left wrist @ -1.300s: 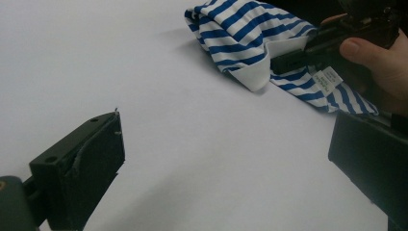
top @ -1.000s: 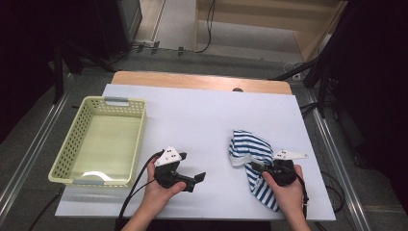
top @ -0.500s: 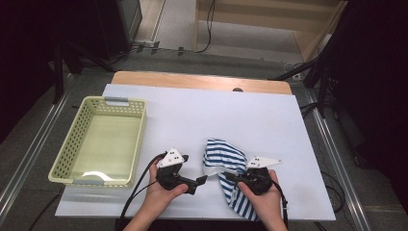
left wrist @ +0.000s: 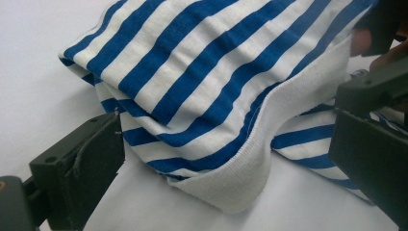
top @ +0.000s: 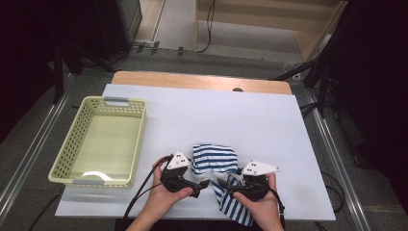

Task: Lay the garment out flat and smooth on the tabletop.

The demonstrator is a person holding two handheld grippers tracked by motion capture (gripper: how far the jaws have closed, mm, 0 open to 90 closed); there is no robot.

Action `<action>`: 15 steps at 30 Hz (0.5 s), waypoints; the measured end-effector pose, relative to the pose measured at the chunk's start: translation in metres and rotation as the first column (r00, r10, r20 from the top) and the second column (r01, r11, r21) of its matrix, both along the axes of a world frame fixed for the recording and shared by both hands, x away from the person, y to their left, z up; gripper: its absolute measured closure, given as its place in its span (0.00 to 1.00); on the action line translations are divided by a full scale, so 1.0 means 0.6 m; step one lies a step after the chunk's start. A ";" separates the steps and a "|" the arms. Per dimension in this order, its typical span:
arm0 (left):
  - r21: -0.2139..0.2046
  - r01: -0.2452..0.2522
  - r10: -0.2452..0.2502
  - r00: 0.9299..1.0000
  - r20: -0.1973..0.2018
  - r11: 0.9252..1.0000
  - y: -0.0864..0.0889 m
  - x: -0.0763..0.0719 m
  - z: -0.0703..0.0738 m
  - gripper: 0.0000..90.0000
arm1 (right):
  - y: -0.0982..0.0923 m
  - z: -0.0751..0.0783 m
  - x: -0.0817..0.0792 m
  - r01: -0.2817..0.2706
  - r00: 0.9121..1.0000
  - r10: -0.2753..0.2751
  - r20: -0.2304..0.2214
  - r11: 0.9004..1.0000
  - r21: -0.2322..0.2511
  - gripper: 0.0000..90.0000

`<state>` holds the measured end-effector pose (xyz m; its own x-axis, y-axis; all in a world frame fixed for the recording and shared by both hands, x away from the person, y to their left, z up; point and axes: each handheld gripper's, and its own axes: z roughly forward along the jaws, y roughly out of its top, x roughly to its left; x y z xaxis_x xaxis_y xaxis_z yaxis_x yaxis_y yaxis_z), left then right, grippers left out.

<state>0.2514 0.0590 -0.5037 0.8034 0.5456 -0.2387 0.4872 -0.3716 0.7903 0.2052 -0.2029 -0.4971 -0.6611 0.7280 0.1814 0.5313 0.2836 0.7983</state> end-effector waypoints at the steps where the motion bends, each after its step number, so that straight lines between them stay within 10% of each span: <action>1: 0.000 -0.002 0.002 1.000 -0.001 1.000 -0.001 0.000 0.000 0.00 | -0.004 0.002 -0.001 0.008 1.000 -0.008 0.006 1.000 -0.002 0.36; 11: 0.043 0.000 0.000 1.000 0.008 0.999 -0.008 -0.003 -0.004 0.03 | -0.051 0.012 -0.002 0.099 0.994 -0.098 0.055 0.995 -0.011 0.36; 15: 0.045 0.003 -0.003 1.000 0.006 0.999 -0.010 -0.003 -0.005 0.03 | -0.051 0.017 -0.006 0.103 0.988 -0.099 0.116 0.994 -0.029 0.59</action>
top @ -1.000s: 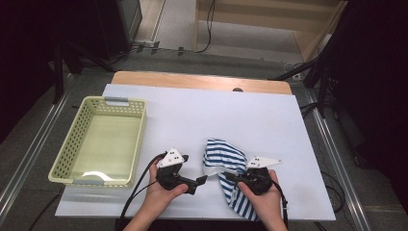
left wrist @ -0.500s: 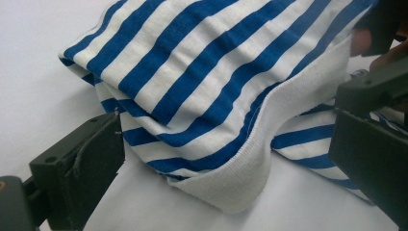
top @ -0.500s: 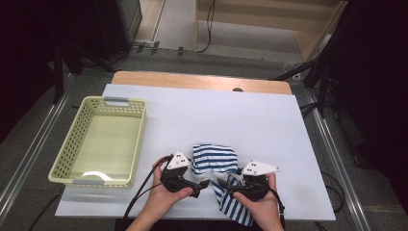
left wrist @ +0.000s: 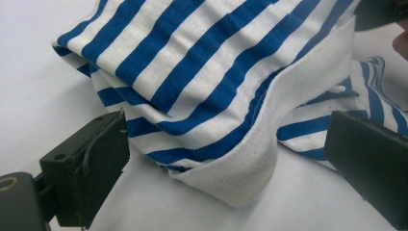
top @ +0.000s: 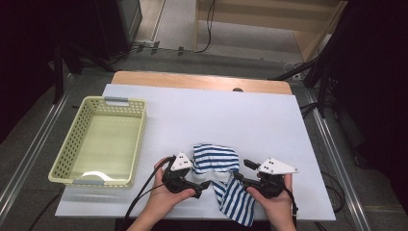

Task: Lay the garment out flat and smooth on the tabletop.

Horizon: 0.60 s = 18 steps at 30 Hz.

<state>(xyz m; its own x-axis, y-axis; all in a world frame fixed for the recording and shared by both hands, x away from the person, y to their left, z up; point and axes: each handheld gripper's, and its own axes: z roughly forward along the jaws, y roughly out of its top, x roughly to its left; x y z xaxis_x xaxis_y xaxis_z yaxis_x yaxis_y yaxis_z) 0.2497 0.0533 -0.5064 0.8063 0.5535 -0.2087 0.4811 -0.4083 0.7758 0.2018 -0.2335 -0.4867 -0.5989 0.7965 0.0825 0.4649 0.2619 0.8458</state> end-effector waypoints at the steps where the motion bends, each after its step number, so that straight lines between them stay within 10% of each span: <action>1: 0.005 0.000 0.000 1.000 0.001 1.000 0.000 0.000 0.000 0.03 | 0.002 0.001 -0.001 -0.016 1.000 0.016 0.016 1.000 -0.006 0.70; 4: 0.009 0.003 -0.003 1.000 0.004 1.000 -0.002 -0.001 0.000 0.03 | 0.008 0.009 -0.001 -0.018 0.999 0.019 0.045 1.000 -0.017 0.91; 18: 0.034 -0.026 0.025 0.999 0.049 0.999 -0.021 0.004 0.002 0.13 | -0.029 0.054 0.037 0.060 0.994 -0.063 0.086 0.998 0.035 0.94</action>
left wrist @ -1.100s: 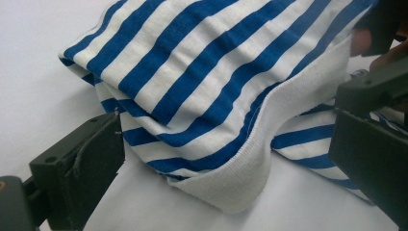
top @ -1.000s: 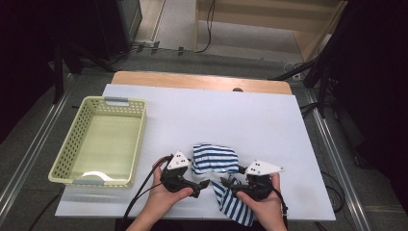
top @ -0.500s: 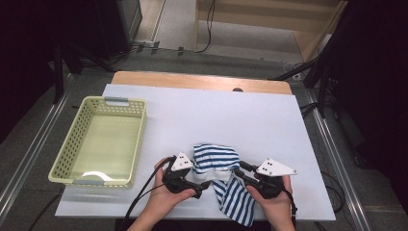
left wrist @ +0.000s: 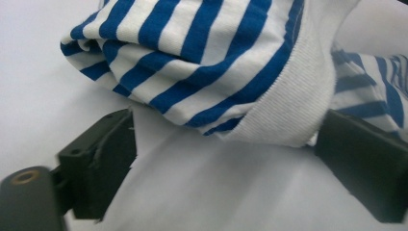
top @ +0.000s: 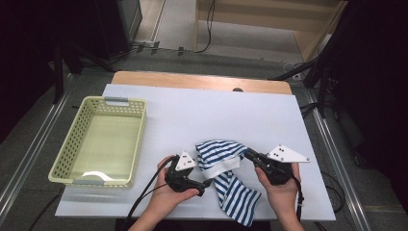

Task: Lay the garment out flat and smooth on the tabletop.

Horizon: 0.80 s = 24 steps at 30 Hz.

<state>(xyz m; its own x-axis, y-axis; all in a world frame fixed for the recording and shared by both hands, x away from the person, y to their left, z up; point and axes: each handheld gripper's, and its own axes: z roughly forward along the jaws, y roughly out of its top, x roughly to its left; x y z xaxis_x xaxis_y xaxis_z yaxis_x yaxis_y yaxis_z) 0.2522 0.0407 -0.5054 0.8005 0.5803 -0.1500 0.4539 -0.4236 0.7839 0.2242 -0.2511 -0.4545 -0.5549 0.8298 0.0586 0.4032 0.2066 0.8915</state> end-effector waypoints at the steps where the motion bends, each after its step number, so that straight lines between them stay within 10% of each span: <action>1: 0.005 -0.004 0.004 1.000 0.012 1.000 -0.004 0.001 0.000 0.16 | -0.003 0.002 0.003 0.006 1.000 -0.006 0.000 1.000 0.003 0.94; 11: -0.046 -0.021 0.027 0.990 0.136 0.999 -0.007 0.017 0.019 0.55 | -0.029 0.013 0.025 0.047 0.999 -0.047 -0.010 0.999 -0.007 0.94; 17: -0.101 -0.052 0.064 0.990 0.122 0.994 0.002 0.052 0.046 0.91 | -0.042 0.025 0.042 0.052 0.999 -0.052 -0.012 0.998 -0.029 0.94; 24: -0.127 -0.085 0.096 0.992 0.080 0.988 -0.009 0.105 0.062 0.96 | -0.061 0.038 0.093 0.070 0.996 -0.072 -0.049 0.996 -0.047 0.94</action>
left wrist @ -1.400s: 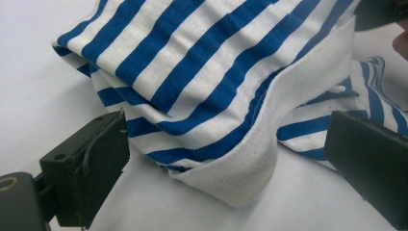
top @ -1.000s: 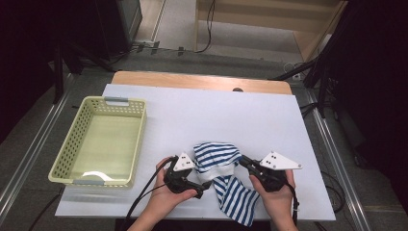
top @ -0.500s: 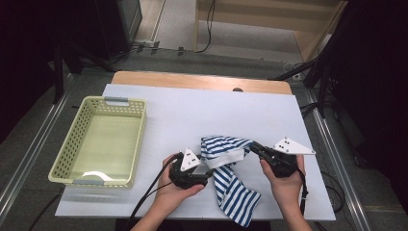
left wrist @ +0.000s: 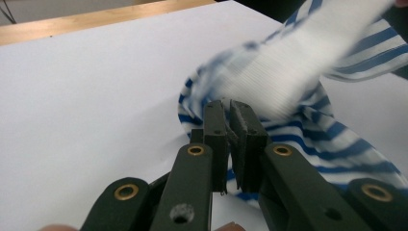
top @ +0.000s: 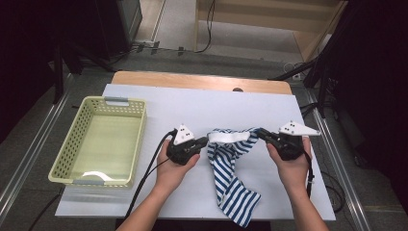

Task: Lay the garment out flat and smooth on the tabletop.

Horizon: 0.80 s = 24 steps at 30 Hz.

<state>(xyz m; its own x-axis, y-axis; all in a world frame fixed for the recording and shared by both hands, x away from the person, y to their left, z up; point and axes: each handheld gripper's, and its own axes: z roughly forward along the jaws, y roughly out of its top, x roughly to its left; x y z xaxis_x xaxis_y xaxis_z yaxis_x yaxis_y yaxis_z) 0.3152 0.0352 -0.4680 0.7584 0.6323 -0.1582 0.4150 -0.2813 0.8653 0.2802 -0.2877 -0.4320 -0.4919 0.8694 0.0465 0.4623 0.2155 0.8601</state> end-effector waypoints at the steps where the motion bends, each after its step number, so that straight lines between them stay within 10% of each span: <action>1: -0.003 -0.004 0.004 1.000 -0.007 1.000 -0.004 0.006 0.000 0.96 | -0.004 -0.002 0.009 0.008 1.000 -0.008 -0.013 1.000 0.000 0.94; 14: 0.020 0.053 -0.050 0.988 -0.144 0.998 -0.028 0.011 -0.048 0.52 | -0.046 -0.070 0.092 0.114 0.978 -0.121 -0.171 0.992 -0.047 0.88; 24: 0.050 0.087 -0.076 0.979 -0.187 0.995 -0.052 -0.004 -0.062 0.44 | -0.019 -0.044 0.034 0.069 0.996 -0.068 -0.056 0.997 0.016 0.58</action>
<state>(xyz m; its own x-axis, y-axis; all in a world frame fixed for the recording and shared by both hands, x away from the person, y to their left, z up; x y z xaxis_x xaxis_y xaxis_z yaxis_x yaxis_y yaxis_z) 0.3129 0.0043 -0.5051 0.7690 0.5817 -0.2652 0.5396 -0.3681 0.7572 0.3008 -0.2992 -0.4586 -0.4272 0.8998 0.0880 0.5223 0.1662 0.8364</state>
